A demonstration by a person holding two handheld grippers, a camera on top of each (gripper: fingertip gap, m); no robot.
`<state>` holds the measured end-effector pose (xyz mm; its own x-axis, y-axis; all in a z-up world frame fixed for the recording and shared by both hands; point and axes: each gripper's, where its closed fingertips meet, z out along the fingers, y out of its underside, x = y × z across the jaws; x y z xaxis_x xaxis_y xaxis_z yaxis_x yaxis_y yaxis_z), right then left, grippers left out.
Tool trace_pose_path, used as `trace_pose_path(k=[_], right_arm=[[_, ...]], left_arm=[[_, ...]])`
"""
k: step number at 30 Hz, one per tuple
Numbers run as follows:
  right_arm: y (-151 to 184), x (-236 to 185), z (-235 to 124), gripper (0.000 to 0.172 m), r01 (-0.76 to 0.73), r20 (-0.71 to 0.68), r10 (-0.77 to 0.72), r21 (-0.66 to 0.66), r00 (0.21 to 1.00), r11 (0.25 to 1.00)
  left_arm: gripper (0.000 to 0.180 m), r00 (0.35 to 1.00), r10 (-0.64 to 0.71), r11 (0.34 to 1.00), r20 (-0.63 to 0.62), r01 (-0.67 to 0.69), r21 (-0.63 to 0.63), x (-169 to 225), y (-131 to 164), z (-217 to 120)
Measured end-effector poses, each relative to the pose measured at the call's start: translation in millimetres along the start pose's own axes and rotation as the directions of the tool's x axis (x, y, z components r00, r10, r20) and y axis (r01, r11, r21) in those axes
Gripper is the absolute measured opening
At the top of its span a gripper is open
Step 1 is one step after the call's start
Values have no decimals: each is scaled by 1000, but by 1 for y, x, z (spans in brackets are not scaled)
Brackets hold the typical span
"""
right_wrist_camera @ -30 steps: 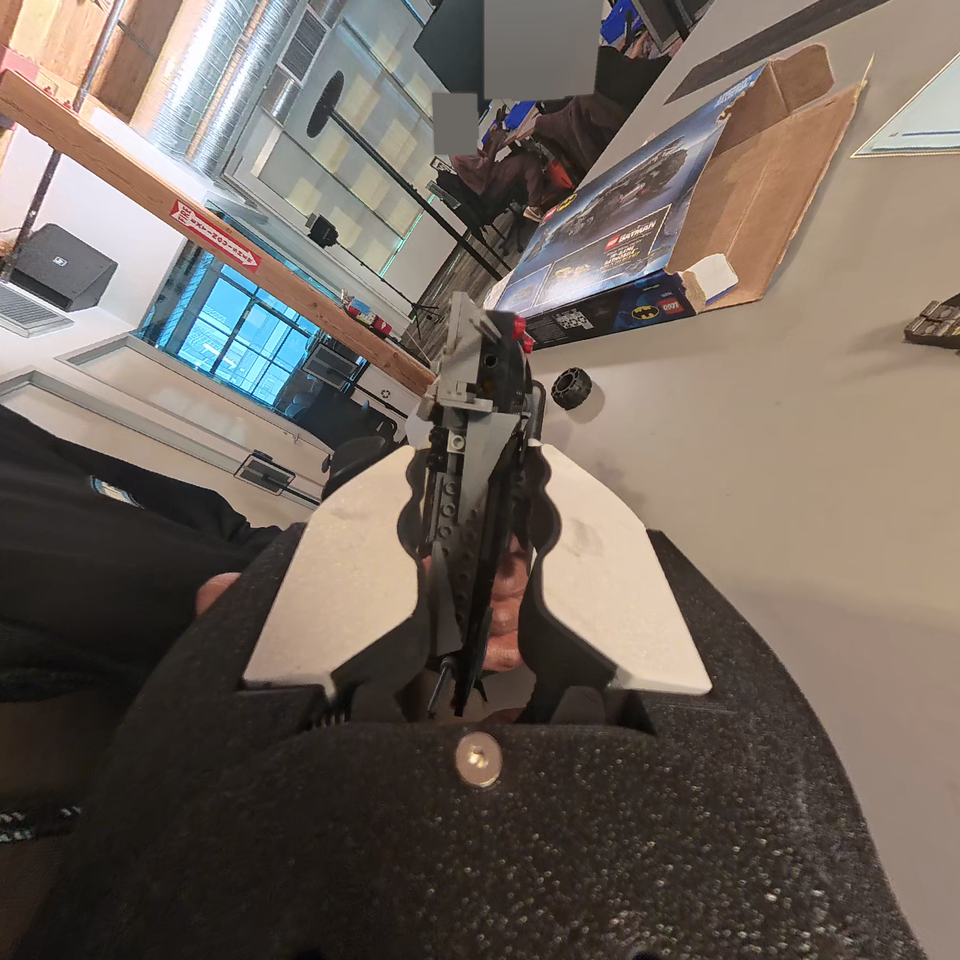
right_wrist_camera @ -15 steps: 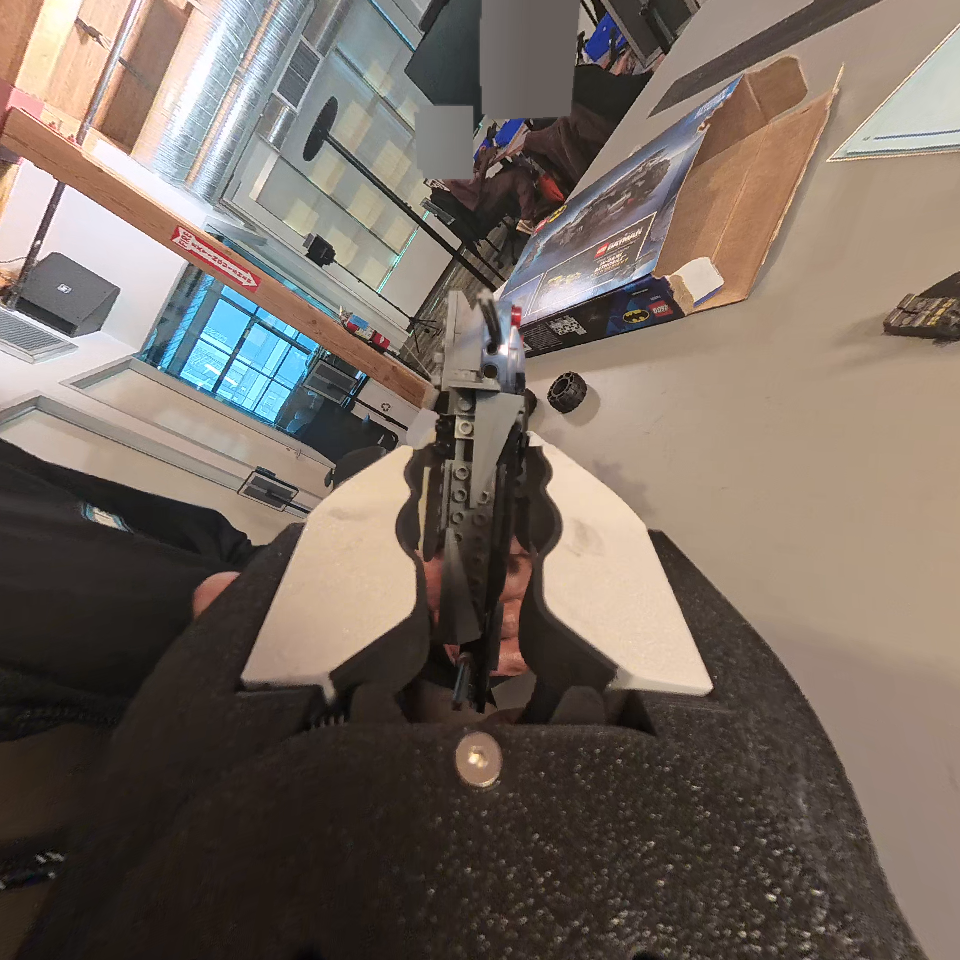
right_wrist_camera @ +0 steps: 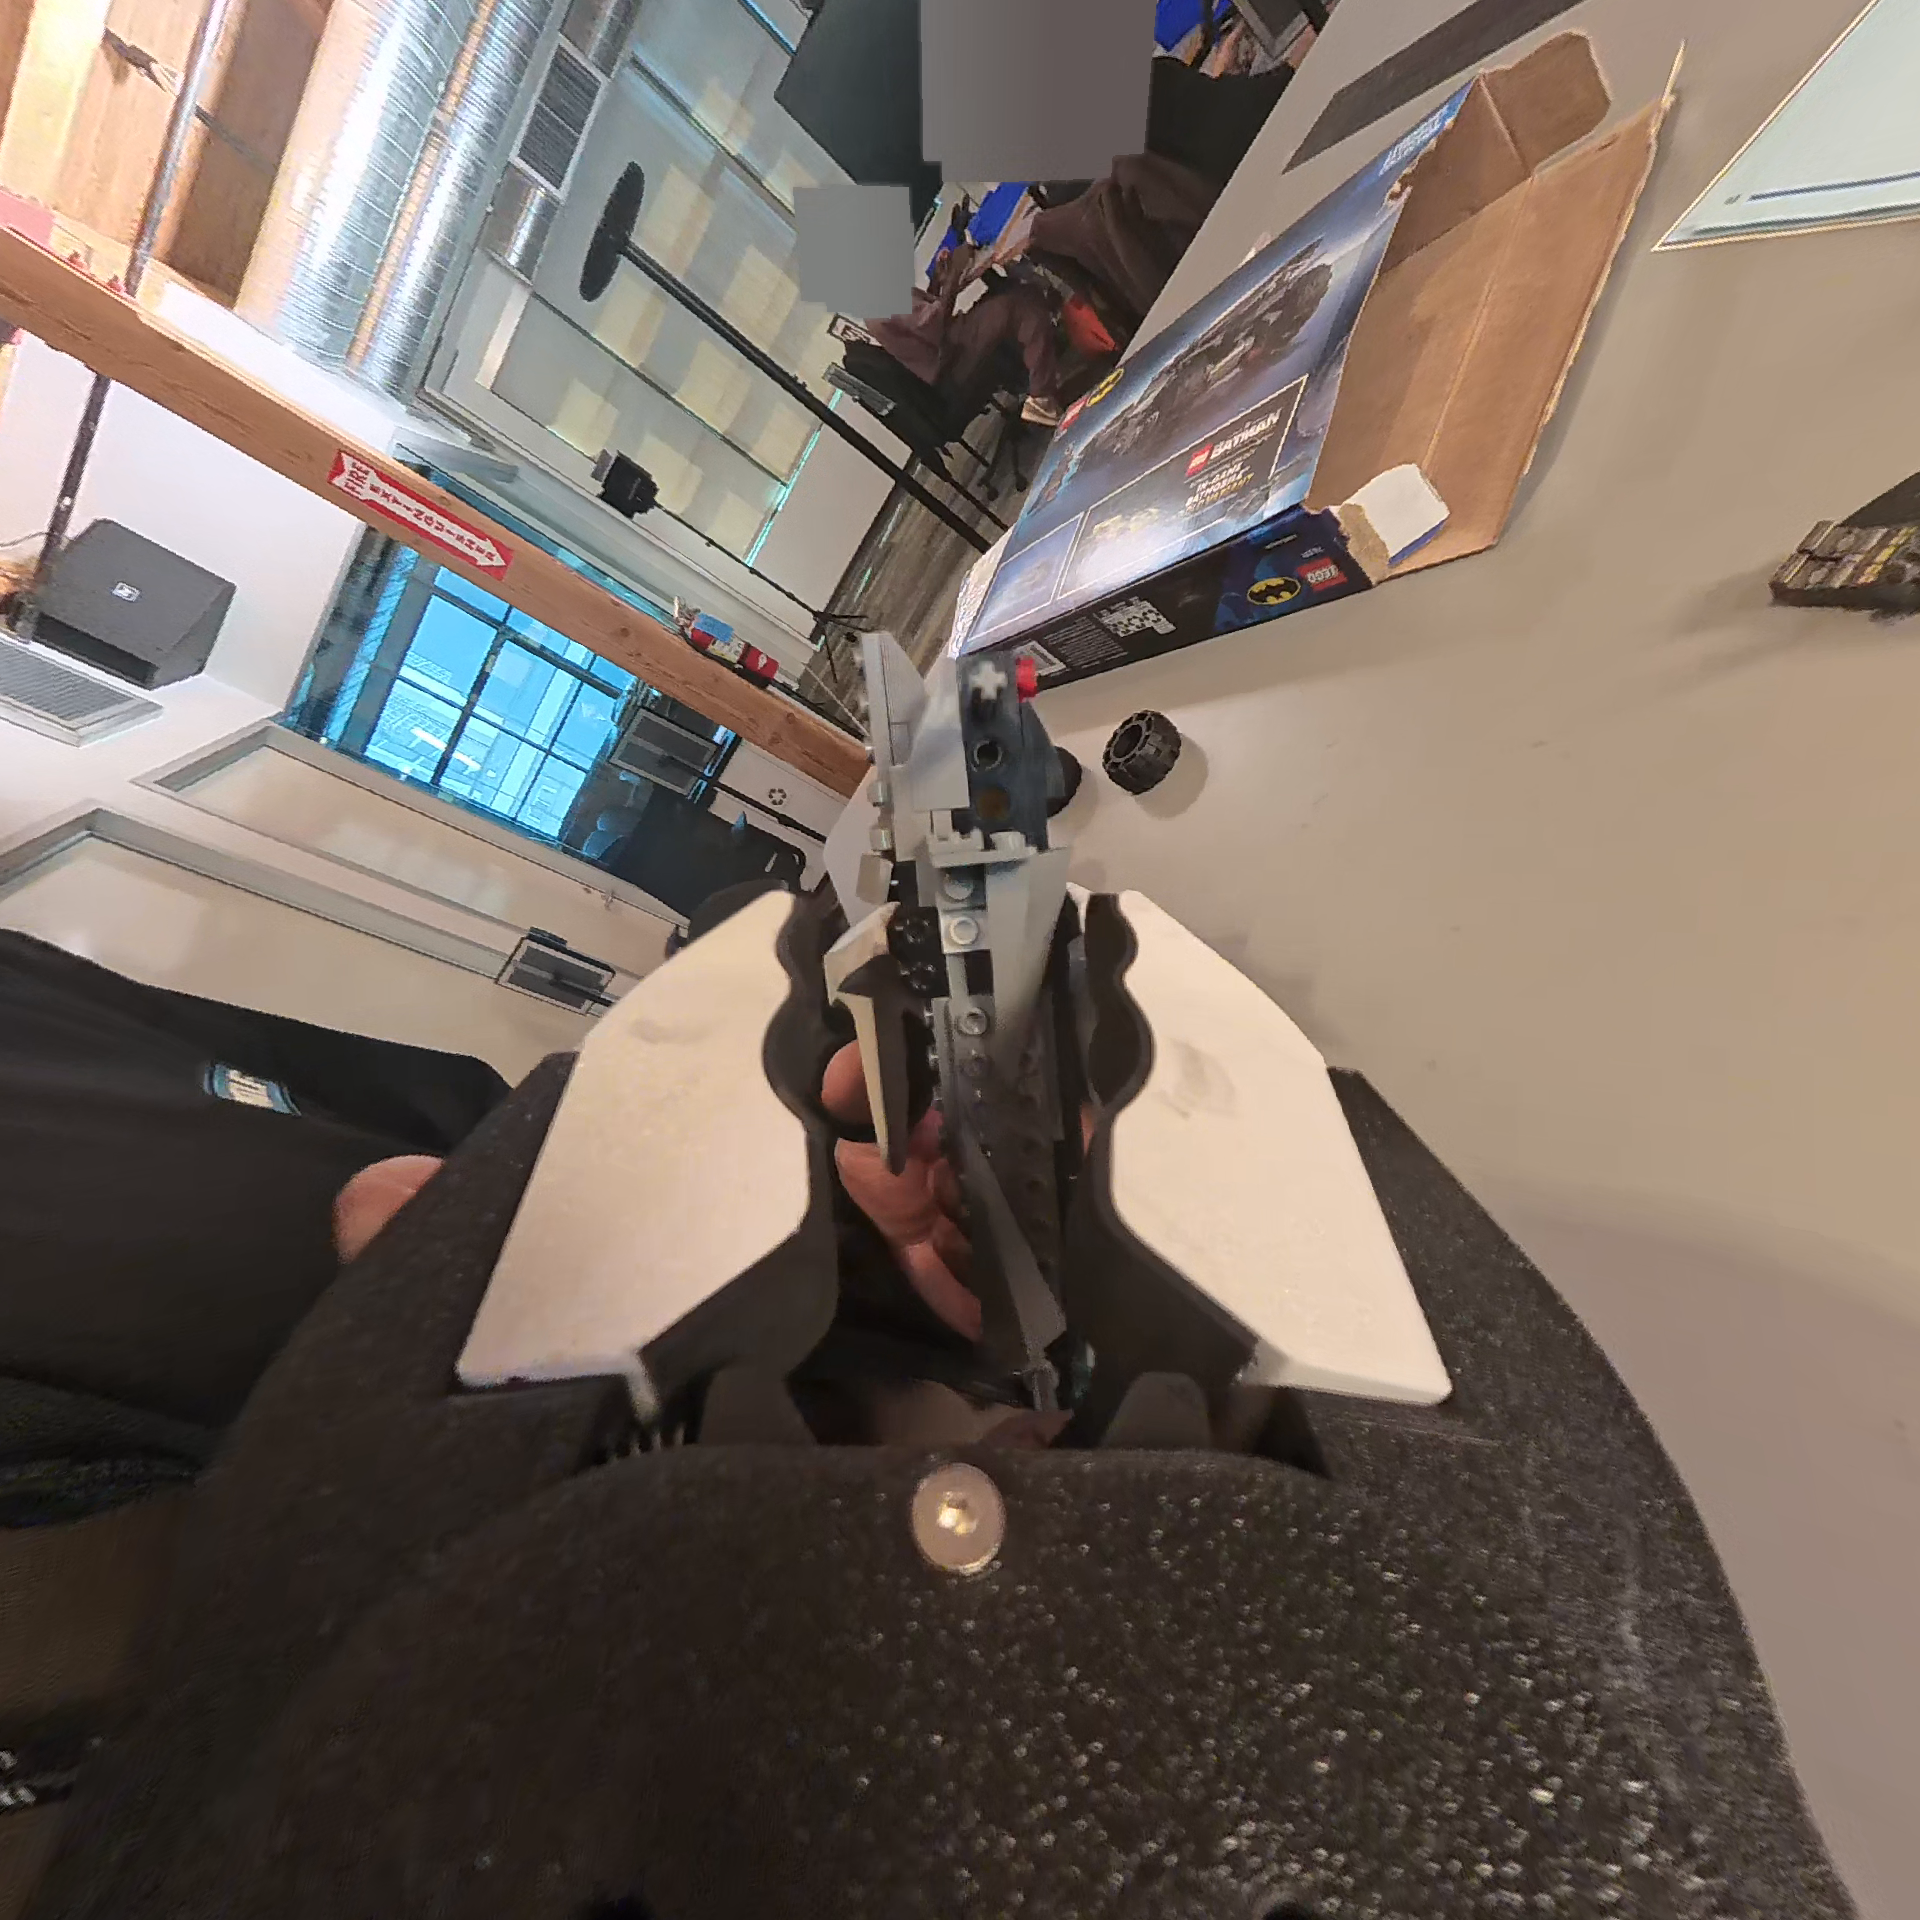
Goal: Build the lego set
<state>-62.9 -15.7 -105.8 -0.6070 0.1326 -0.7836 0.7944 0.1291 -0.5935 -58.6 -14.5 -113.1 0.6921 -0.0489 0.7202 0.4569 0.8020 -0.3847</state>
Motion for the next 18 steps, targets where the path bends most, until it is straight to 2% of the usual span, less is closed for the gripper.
trace_pose_path(k=[6,18], right_arm=[[-4,2,-10,47,-40,25,39,41,999,998],[0,4,-17,43,-65,40,63,37,997,997]], left_arm=[[35,999,16,999,36,-15,-38,-2,6,4],[35,999,39,997,37,-36,-74,0,17,10]])
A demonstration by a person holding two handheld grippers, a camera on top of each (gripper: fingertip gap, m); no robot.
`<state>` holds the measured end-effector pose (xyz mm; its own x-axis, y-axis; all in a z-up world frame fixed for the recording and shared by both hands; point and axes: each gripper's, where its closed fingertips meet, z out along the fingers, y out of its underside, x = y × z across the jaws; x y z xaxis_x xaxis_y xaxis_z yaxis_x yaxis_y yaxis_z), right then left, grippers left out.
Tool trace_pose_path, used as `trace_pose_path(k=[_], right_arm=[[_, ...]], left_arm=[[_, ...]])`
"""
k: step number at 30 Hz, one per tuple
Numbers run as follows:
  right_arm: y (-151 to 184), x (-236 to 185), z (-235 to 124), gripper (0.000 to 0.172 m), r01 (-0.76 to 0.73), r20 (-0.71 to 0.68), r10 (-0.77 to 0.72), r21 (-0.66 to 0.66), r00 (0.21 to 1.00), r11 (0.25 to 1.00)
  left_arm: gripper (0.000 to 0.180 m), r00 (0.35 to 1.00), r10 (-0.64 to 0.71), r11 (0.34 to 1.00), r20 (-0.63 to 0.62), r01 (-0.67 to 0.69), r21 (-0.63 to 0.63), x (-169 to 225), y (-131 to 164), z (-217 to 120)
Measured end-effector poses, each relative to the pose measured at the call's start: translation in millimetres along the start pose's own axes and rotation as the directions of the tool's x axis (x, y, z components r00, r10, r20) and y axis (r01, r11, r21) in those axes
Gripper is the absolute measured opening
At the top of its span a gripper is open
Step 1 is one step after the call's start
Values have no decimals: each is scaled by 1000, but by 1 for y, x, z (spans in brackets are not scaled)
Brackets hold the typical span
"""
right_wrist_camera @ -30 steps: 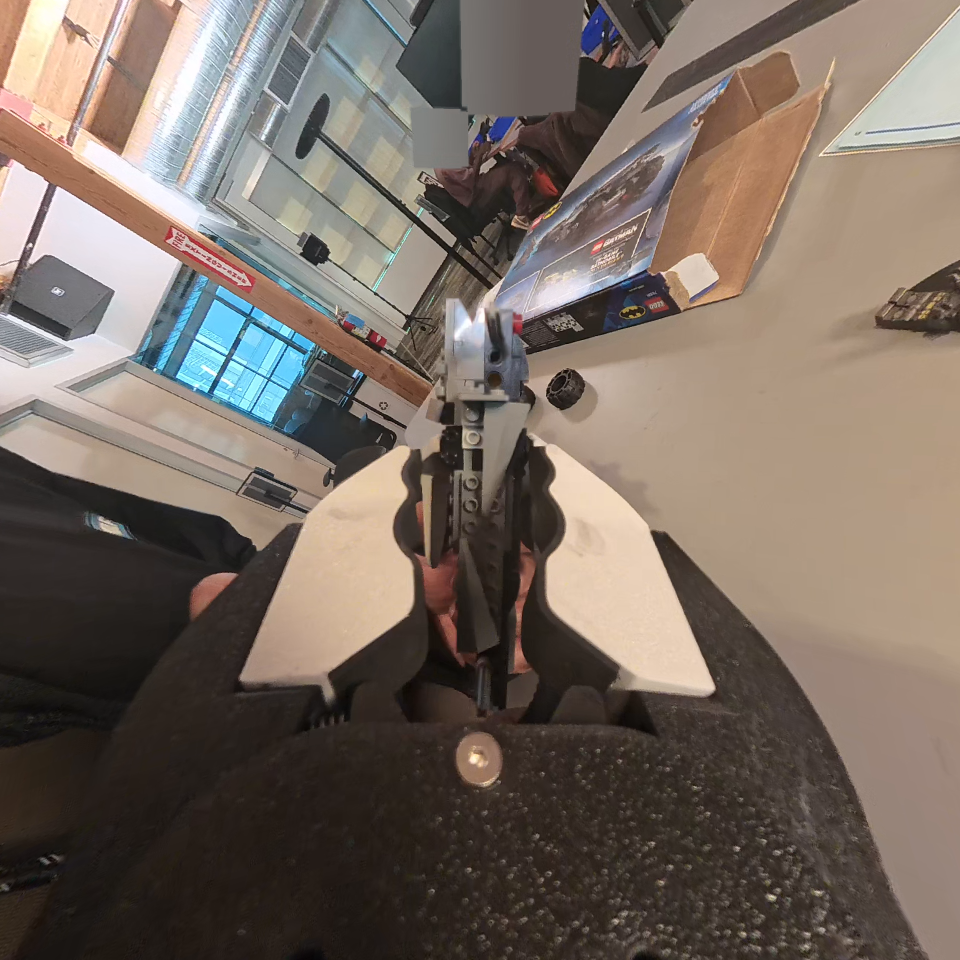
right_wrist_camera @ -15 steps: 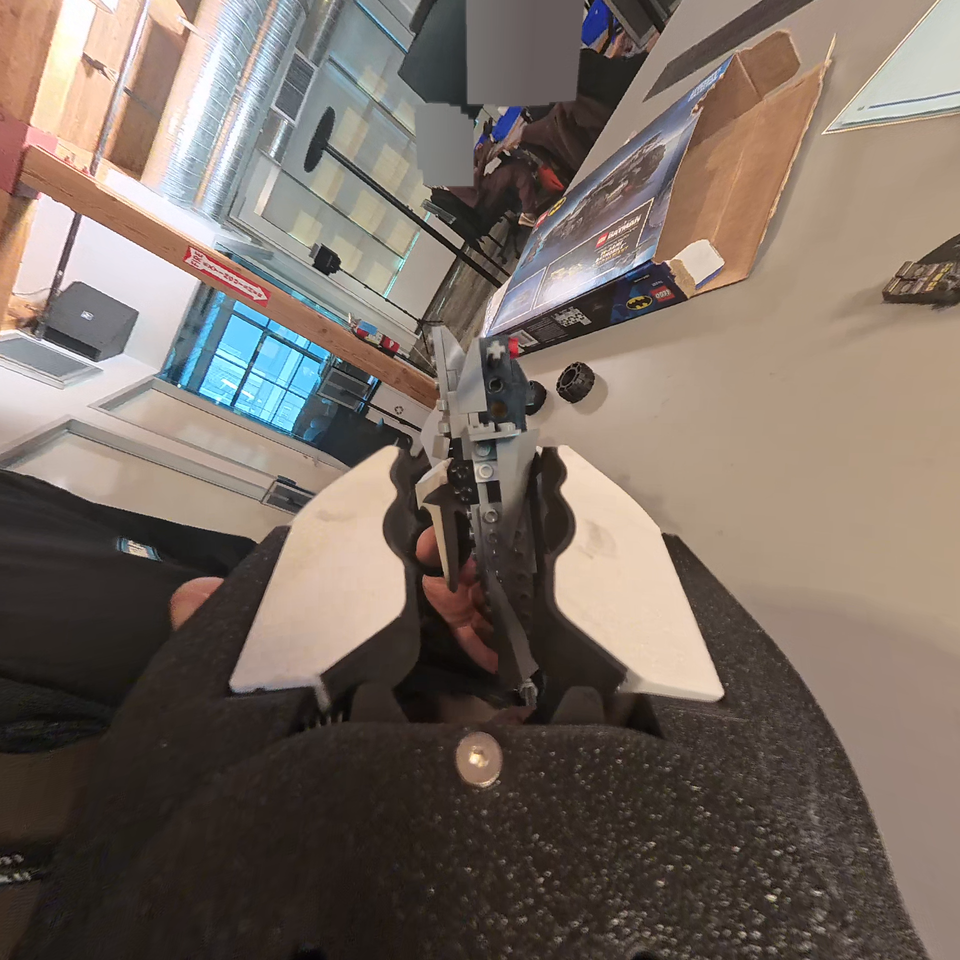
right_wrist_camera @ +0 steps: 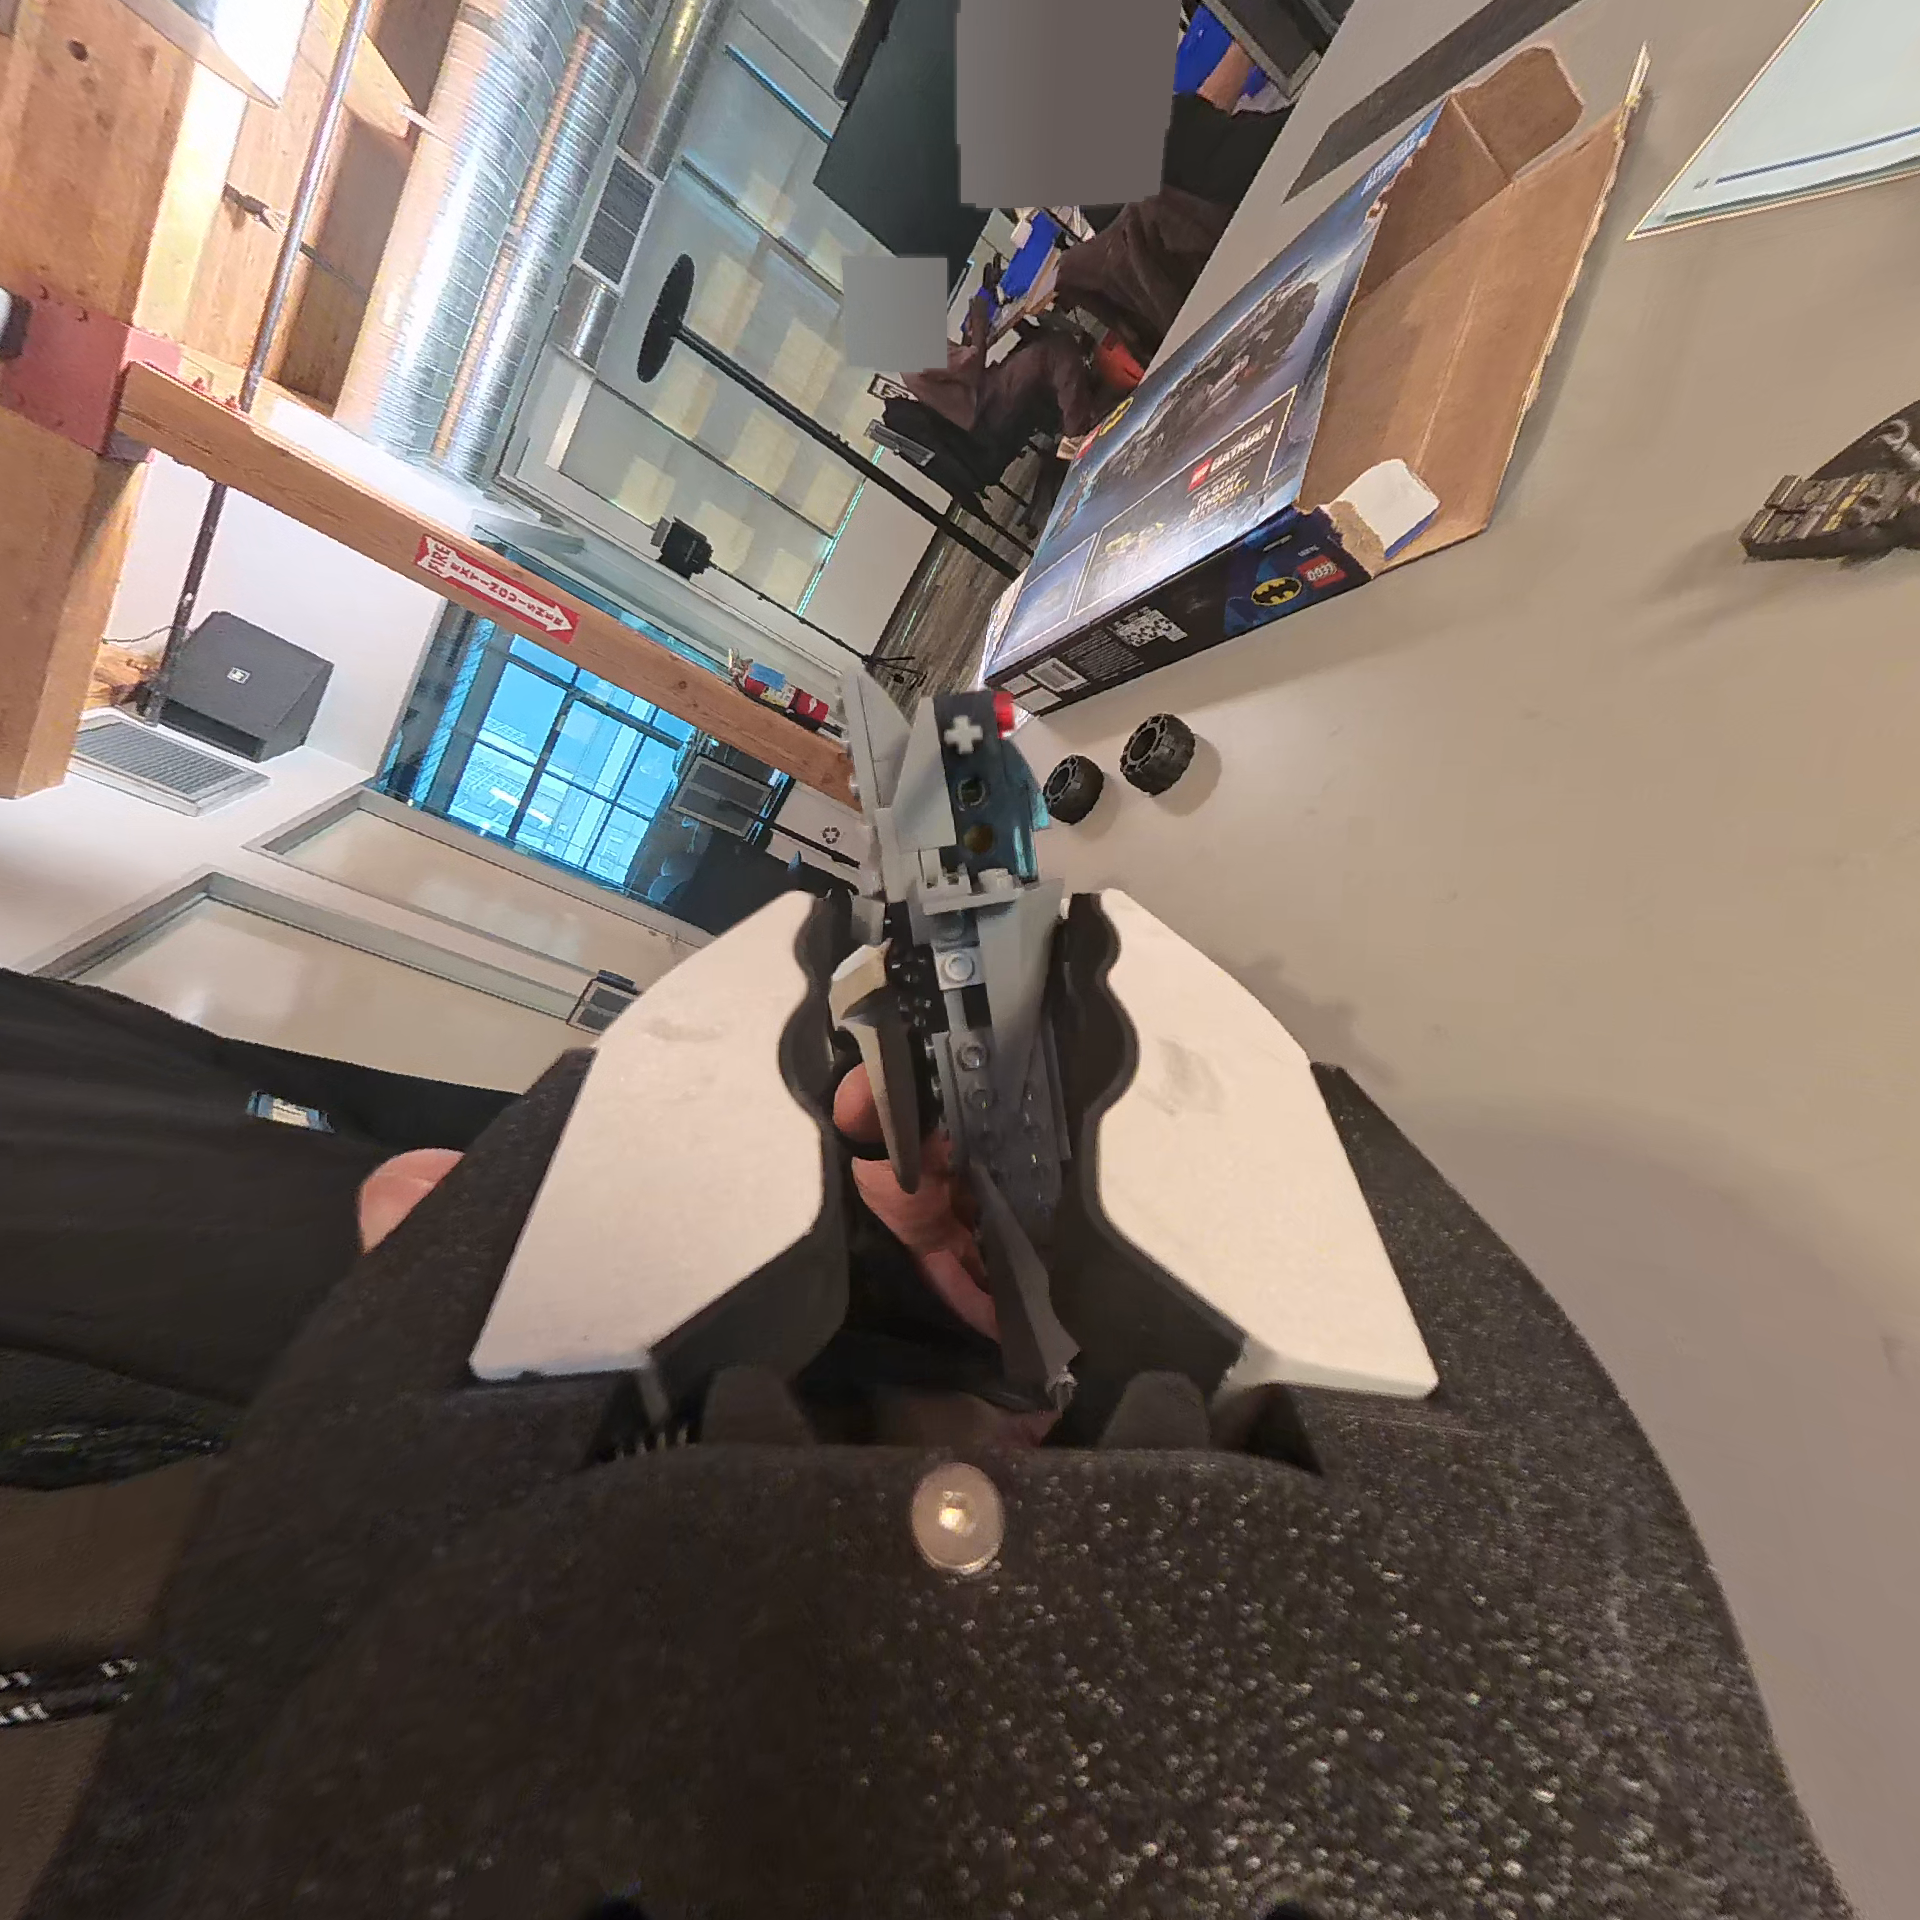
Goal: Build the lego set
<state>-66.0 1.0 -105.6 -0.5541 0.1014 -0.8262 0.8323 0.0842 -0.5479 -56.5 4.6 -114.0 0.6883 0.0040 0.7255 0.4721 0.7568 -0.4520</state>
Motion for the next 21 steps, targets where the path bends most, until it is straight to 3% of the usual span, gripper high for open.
trace_pose_path(k=[21], right_arm=[[4,-3,-6,38,64,17,-64,5,998,998]], left_arm=[[35,1000,-13,998,-13,12,-58,5,9,2]])
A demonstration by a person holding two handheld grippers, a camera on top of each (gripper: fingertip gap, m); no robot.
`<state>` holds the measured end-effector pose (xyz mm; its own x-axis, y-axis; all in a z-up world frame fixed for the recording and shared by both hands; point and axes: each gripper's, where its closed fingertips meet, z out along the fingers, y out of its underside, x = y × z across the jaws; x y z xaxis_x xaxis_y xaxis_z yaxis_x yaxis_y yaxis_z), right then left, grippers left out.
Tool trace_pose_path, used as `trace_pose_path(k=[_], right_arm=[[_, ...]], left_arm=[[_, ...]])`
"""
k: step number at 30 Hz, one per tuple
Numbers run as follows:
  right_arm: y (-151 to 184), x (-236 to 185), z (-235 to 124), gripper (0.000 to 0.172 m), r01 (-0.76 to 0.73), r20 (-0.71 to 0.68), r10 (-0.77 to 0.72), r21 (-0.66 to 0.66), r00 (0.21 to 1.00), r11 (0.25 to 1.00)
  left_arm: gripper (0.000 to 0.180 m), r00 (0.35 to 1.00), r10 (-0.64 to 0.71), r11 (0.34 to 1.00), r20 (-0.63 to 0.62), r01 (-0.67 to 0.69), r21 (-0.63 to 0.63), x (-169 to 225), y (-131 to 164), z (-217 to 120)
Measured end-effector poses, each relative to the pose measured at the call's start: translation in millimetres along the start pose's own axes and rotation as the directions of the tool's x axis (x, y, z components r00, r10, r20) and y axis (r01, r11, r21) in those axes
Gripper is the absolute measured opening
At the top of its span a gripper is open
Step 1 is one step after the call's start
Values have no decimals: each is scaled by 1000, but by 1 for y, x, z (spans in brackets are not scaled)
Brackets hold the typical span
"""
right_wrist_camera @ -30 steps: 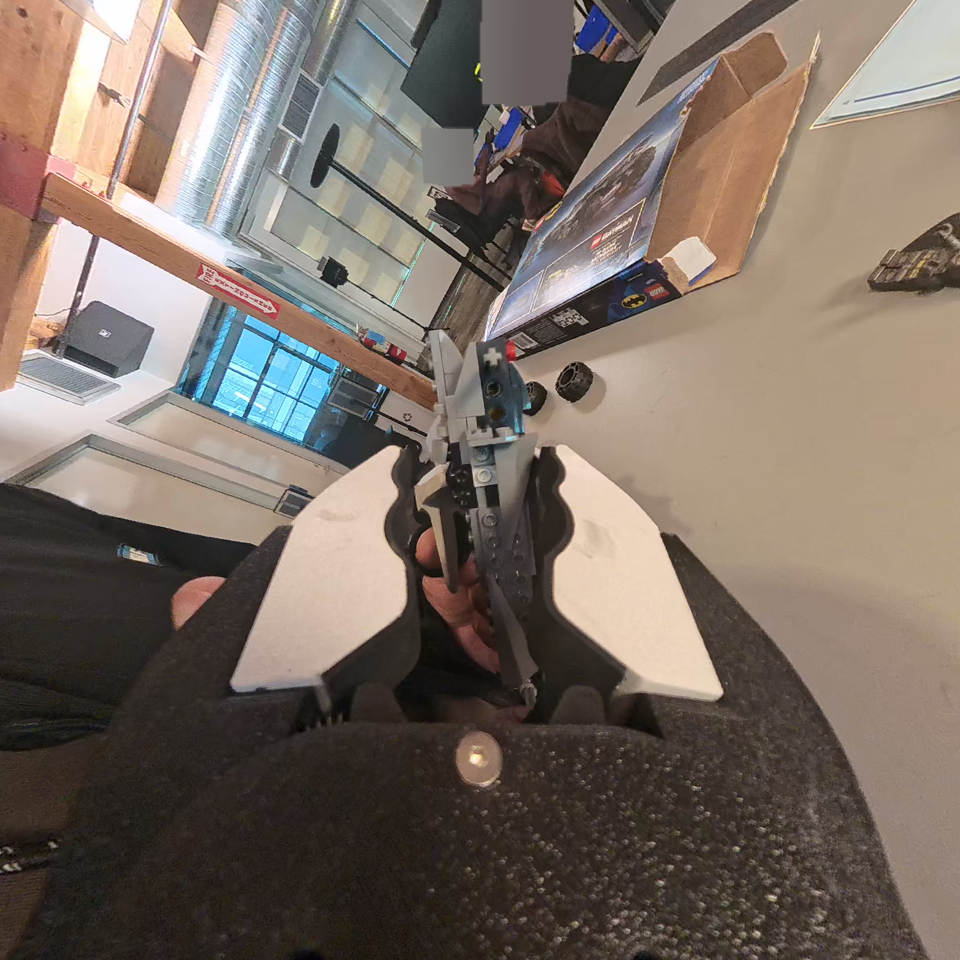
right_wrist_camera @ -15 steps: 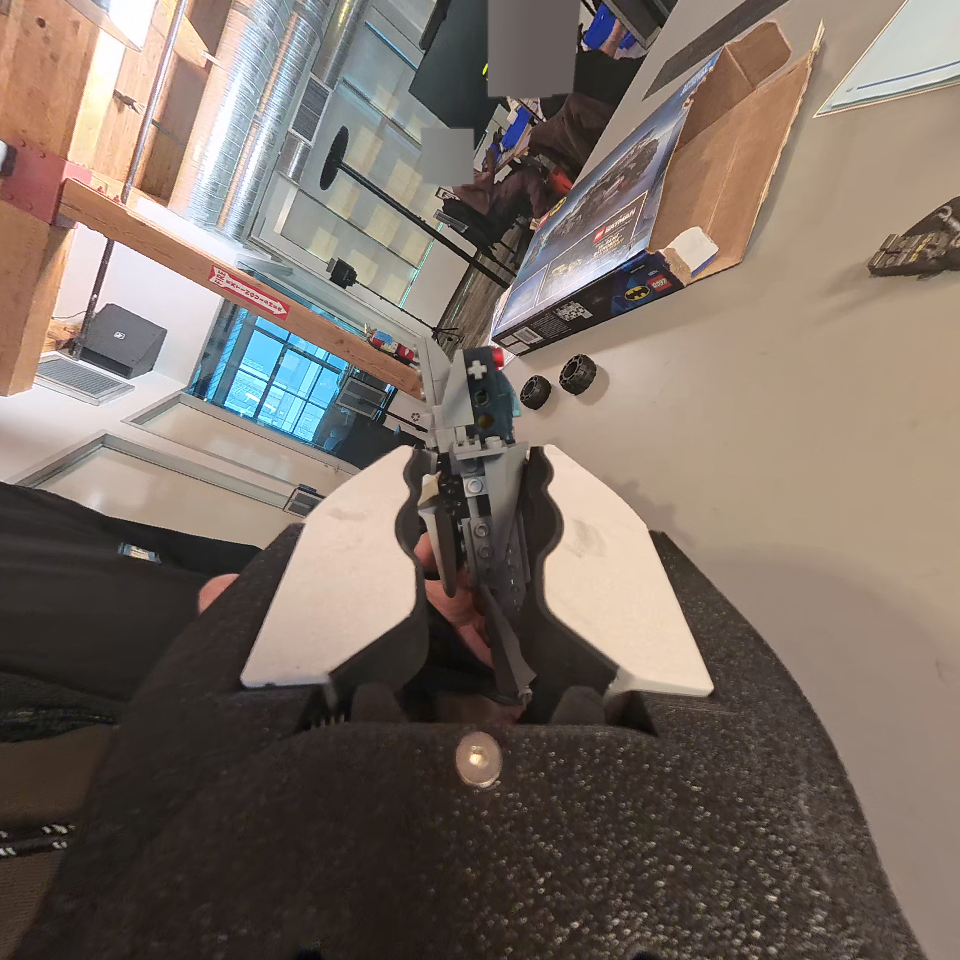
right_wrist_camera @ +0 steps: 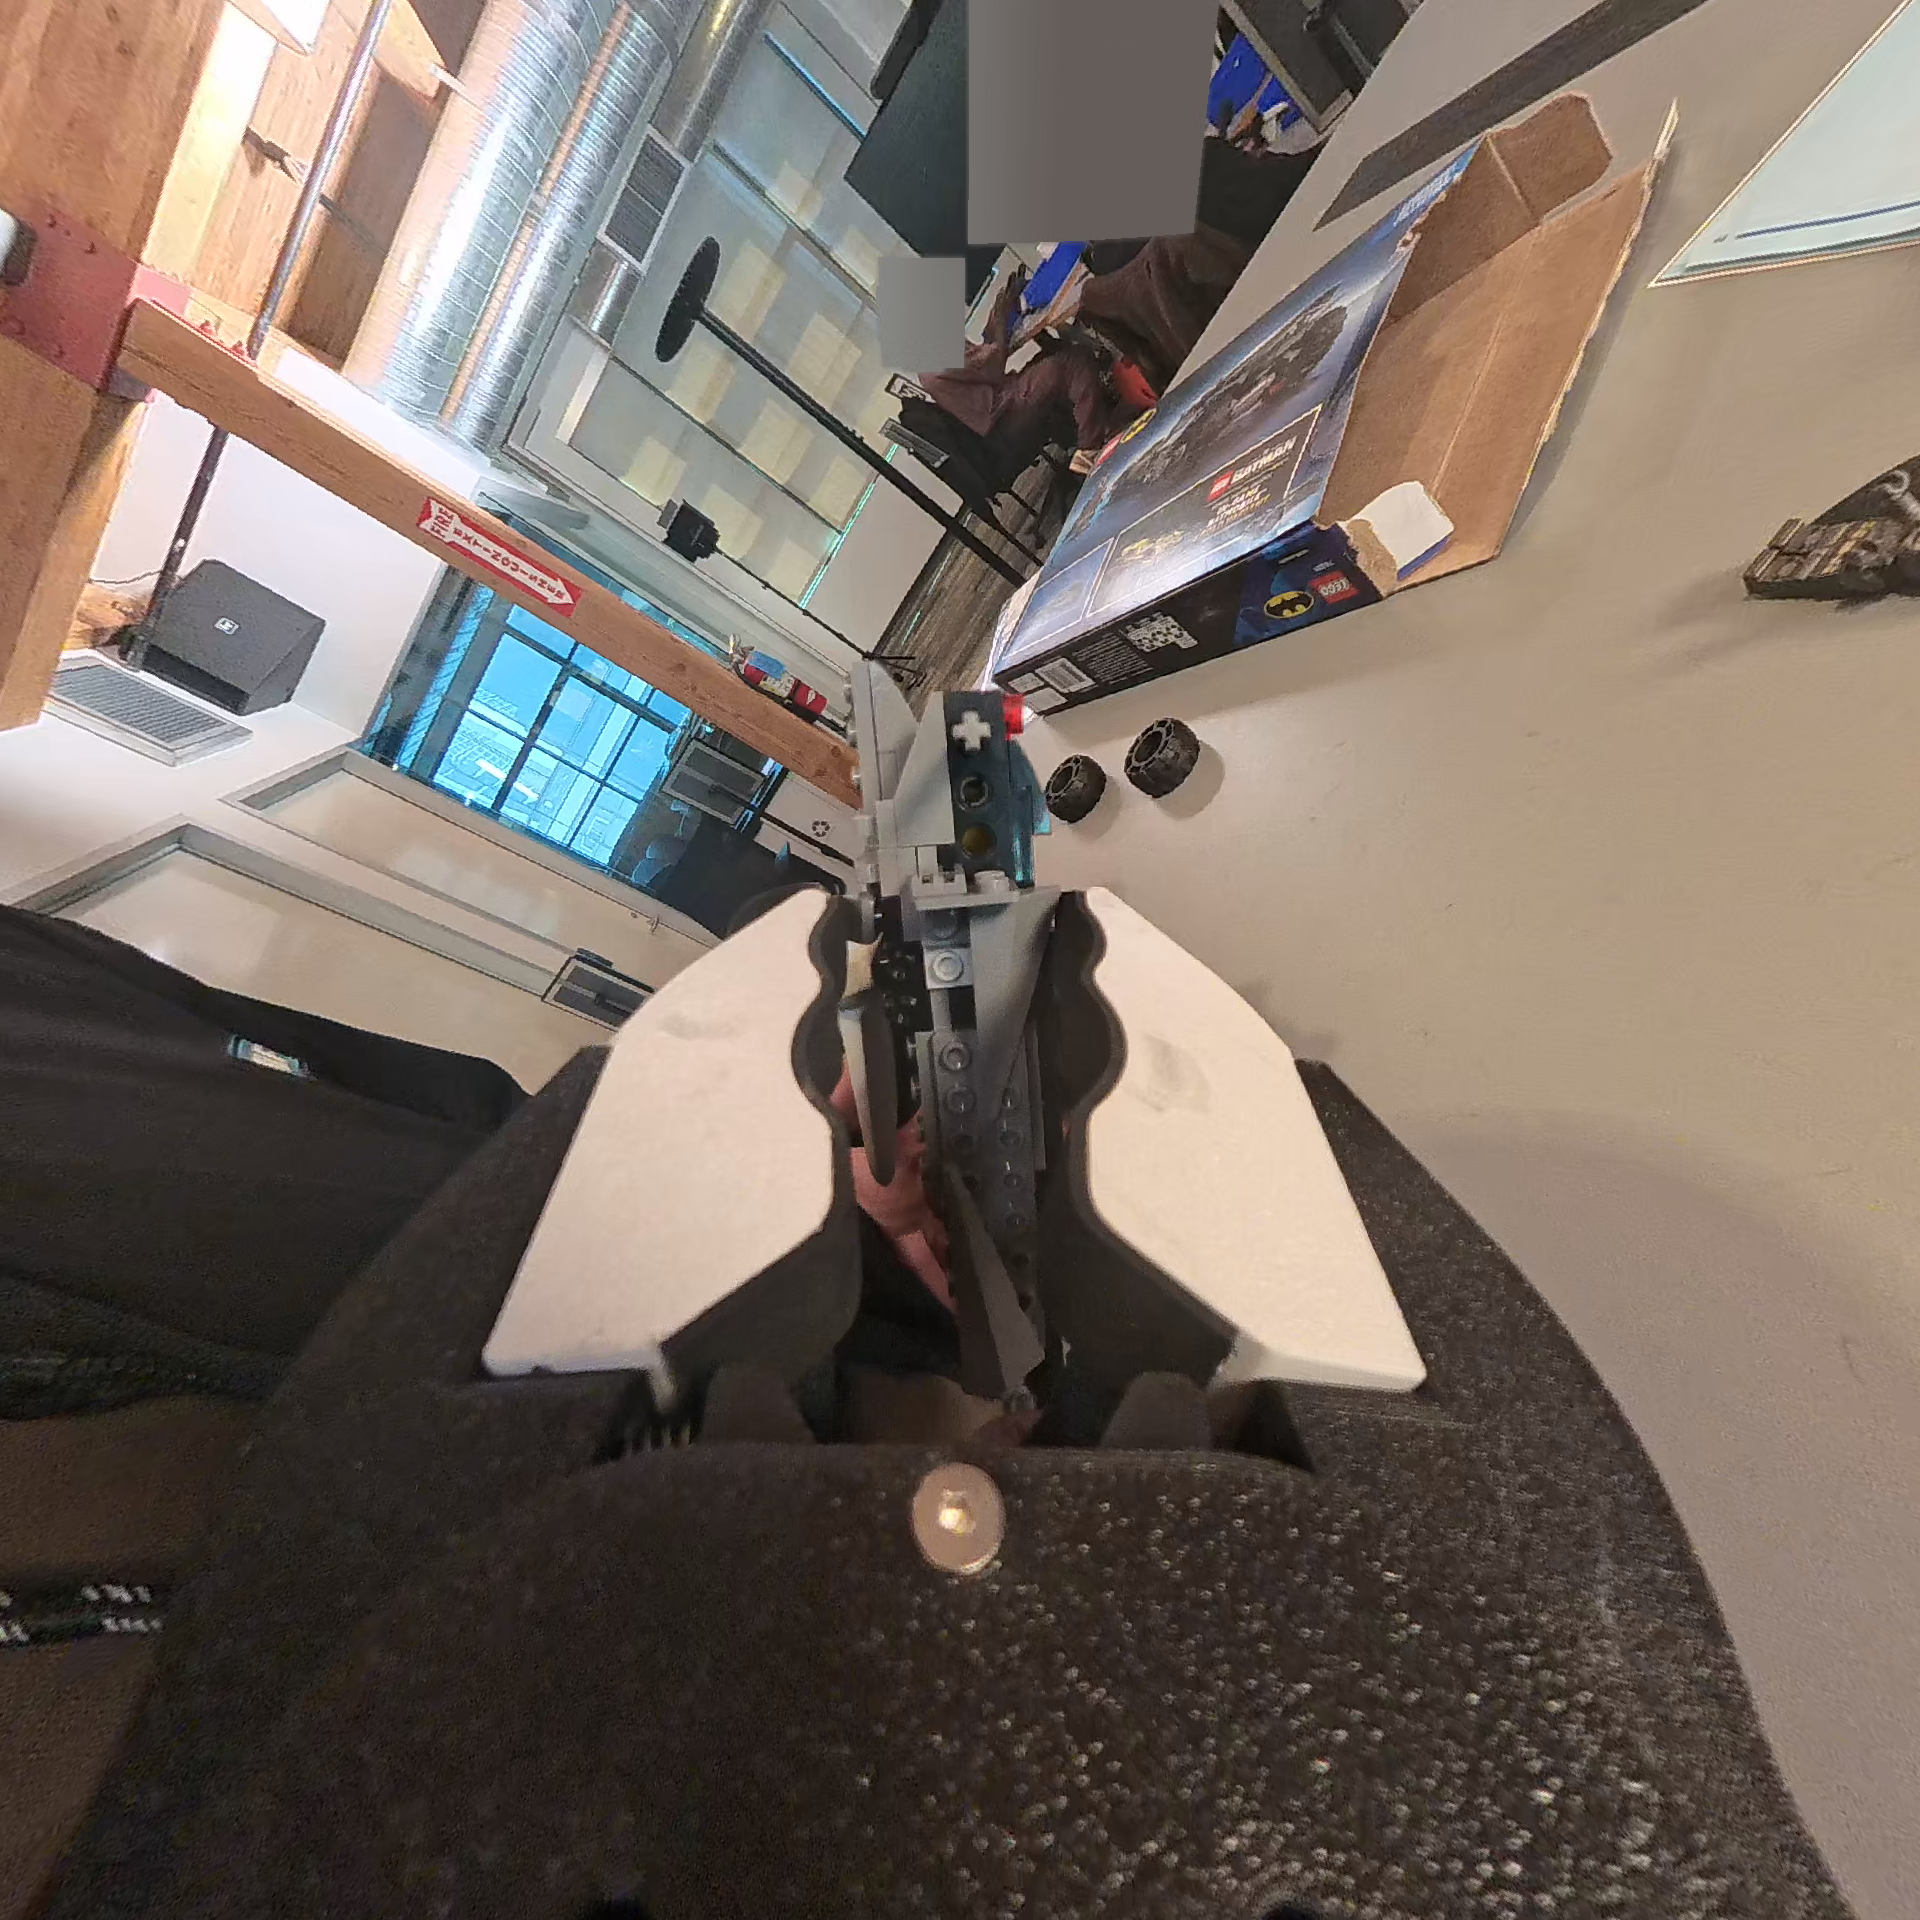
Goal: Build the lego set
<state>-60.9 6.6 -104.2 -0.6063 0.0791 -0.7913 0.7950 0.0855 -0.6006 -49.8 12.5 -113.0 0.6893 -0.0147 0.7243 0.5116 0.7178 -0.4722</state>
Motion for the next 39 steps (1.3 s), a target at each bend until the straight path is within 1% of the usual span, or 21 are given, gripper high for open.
trace_pose_path(k=[7,14,21,36,39], right_arm=[[2,-1,-3,38,-10,31,10,10,999,1000],[5,1,-7,38,-40,61,39,12,997,999],[7,2,-7,37,-48,63,47,12,997,999],[6,5,-8,36,-62,51,61,27,997,998],[4,10,-7,37,-83,29,82,33,996,996]], left_arm=[[35,1000,1,998,7,-1,-59,1,3,1],[35,1000,-11,988,27,15,-153,1,10,1],[35,999,-28,979,42,35,-199,1,15,0],[35,998,-33,972,52,44,-231,-2,18,0],[35,995,-71,975,68,84,-205,-7,15,0]])
